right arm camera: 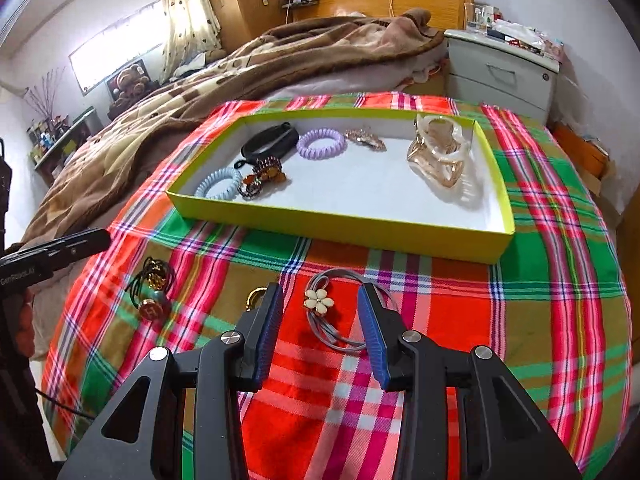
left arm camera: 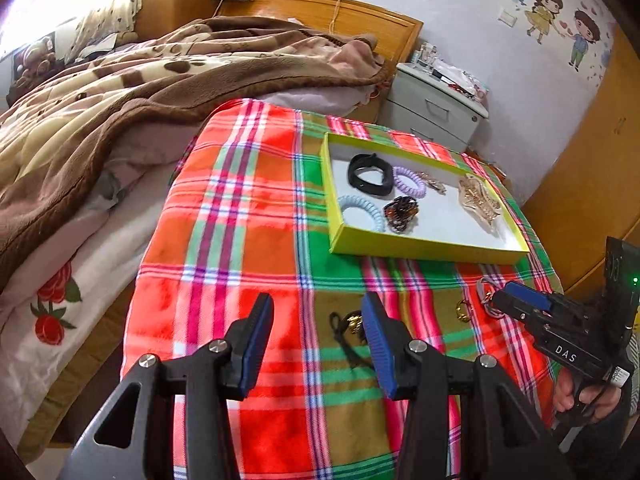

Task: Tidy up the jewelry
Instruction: 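Withdraw both tools from the box toward the remaining jewelry, then grasp the grey hair ties with the white flower with the right tool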

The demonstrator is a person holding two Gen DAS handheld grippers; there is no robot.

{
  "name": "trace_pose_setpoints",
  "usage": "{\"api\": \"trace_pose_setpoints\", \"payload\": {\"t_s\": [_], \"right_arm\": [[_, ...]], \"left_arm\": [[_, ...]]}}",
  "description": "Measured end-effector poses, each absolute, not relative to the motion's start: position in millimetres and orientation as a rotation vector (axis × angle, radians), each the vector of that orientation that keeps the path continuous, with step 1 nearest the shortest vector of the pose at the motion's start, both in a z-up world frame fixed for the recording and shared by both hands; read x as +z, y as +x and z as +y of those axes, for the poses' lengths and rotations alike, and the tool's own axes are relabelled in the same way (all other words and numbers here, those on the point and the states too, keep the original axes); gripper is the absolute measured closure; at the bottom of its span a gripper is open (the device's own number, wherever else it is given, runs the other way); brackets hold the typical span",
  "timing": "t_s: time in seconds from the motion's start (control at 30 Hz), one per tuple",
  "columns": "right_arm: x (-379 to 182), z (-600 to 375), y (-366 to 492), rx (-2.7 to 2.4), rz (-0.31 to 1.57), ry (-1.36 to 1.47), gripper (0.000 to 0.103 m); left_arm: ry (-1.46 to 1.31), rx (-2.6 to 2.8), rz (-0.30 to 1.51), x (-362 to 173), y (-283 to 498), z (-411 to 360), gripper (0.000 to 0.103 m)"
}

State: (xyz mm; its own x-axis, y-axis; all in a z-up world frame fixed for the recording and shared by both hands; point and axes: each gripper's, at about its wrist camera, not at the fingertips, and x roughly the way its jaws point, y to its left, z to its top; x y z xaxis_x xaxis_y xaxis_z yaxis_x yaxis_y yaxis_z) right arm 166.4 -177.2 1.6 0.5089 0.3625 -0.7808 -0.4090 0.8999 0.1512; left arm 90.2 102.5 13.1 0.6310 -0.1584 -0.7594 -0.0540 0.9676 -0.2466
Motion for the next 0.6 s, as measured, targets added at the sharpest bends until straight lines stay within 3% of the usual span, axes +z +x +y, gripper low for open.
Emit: {"api": "trace_pose_setpoints", "payload": {"t_s": [0.07,0.27,0.6], "right_arm": [[-1.5,-174.1,166.8,0.454,0.931,-0.073,0.063],[-9.2,-168.7,165.5,0.416,0.939,-0.126,0.085],[-5.6,-181.3,159.6,0.369,0.903,-0.087,0.085]], "left_arm": [[-0.264,-0.052,0.889,11.6,87.3,106.6,0.055],[-0.271,-0.044,0.900,6.9,82.5,113.8,0.055],[-0.262,-0.131,0.948,-3.7,80.9,93.3,0.055]]}}
